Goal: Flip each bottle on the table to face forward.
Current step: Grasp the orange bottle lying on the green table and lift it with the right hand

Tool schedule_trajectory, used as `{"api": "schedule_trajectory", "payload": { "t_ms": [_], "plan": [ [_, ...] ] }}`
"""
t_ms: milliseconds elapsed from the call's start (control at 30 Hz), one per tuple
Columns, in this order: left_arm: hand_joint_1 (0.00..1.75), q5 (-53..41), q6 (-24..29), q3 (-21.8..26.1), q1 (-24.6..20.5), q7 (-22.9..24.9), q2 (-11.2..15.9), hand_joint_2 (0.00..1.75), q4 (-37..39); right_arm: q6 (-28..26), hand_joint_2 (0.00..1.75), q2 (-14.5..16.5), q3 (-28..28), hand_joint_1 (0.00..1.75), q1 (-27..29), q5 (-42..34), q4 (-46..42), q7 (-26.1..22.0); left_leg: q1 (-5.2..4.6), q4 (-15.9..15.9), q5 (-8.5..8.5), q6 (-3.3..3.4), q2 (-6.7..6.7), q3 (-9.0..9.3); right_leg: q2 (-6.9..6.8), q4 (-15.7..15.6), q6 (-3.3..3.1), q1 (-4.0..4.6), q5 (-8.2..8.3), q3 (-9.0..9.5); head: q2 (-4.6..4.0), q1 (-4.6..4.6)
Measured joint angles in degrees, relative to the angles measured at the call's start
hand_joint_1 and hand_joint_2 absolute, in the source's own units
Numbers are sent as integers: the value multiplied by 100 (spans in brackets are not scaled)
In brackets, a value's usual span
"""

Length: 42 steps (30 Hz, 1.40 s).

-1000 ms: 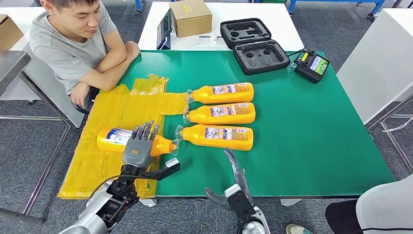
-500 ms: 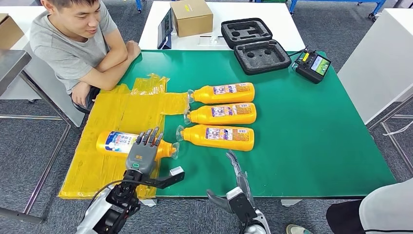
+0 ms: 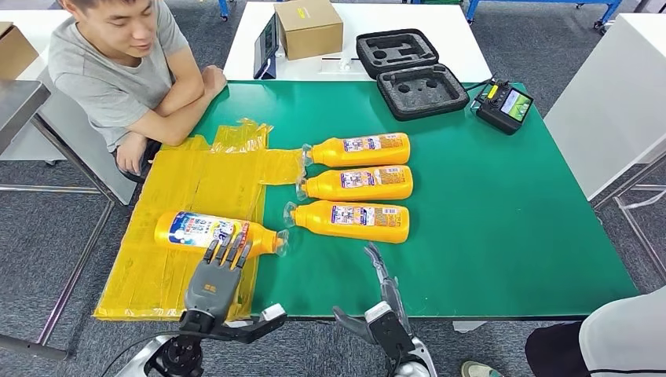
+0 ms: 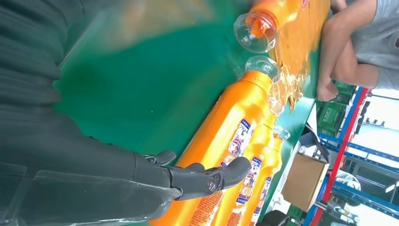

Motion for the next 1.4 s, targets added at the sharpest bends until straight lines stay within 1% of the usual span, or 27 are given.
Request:
{"api": "schedule_trajectory", "payload": {
  "t_ms": [167, 233, 267, 300, 367, 533, 600, 700, 800, 1000, 1133, 1233, 1400],
  "plan": [
    [0, -1, 113, -149, 234, 27, 192, 175, -357, 36, 175, 2, 20, 0, -51, -14, 2, 0, -2, 0, 0, 1, -2, -4, 0, 0, 0, -2, 0, -4, 0, 0],
    [0, 13, 315, -151, 331, -199, 213, 175, -499, -29, 175, 2, 54, 0, -74, -3, 2, 0, -2, 0, 0, 1, -2, -5, 0, 0, 0, -2, 0, -5, 0, -1],
    [0, 54, 470, -113, 386, -450, 197, 175, -567, -107, 175, 0, 84, 0, -84, 20, 1, 0, -2, 0, 0, 1, -2, -6, 0, -1, 0, -2, 0, -5, 0, -1],
    [0, 162, 648, -51, 443, -799, 158, 175, -639, -222, 175, -4, 124, 0, -93, 58, 0, 0, -3, 0, 0, 1, -2, -6, -1, -1, 0, -2, 0, -6, 0, -1],
    [0, 700, 917, 111, 549, -1571, 35, 175, -778, -505, 175, -18, 215, 0, -100, 157, -18, 0, -3, 0, 0, 1, -1, -7, 0, -1, 0, -3, 0, -7, 0, 1],
    [0, 3139, 1153, 569, 766, -3365, -376, 175, -1061, -1314, 175, -75, 368, 0, -45, 457, -313, 0, -4, 0, 0, 1, -1, -6, 0, -2, 1, -3, 0, -8, 0, 0],
    [0, 3854, 1205, 734, 828, -3855, -547, 175, -1110, -1468, 175, -90, 345, 0, 19, 730, -496, 0, -4, 0, 0, 1, -1, -6, -1, -2, 1, -3, 0, -8, 0, -1],
    [0, 4619, 1185, 931, 858, -4340, -791, 175, -1123, -1507, 175, -83, 182, 0, 151, 1340, -794, 0, -4, 0, 0, 1, -2, -6, -1, -2, 1, -3, 1, -8, 0, -1],
    [0, 5240, 1029, 1071, 824, -4593, -1005, 175, -1123, -1511, 175, -54, -106, 0, 234, 1882, -1025, 0, -4, 0, 0, 1, -3, -5, -1, -2, 1, -3, 1, -7, 0, -1],
    [0, 5932, 763, 1215, 655, -4789, -1273, 175, -1042, -1516, 175, -81, -678, 0, 245, 2296, -1122, 0, -9, 1, 2, 4, -4, -5, -2, -3, 3, -5, 3, -7, 0, -1],
    [0, 6099, 691, 1232, 462, -4825, -1393, 175, -896, -1515, 175, -123, -1201, 0, 214, 2638, -1074, 6, -12, 1, 2, 4, -4, -5, -2, -3, 5, -7, 4, -5, 0, -1],
    [0, 6127, 687, 1232, 415, -4827, -1459, 175, -814, -1513, 175, -162, -1571, 0, 193, 2848, -997, 11, -13, 2, 2, 4, -3, -7, -2, -3, 5, -7, 4, -6, 0, -1],
    [0, 6136, 693, 1231, 401, -4837, -1515, 175, -730, -1511, 175, -194, -1875, 0, 172, 3018, -900, 27, -13, 2, 1, 4, -3, -9, -1, -3, 5, -6, 3, -11, 0, -2]
  ]
}}
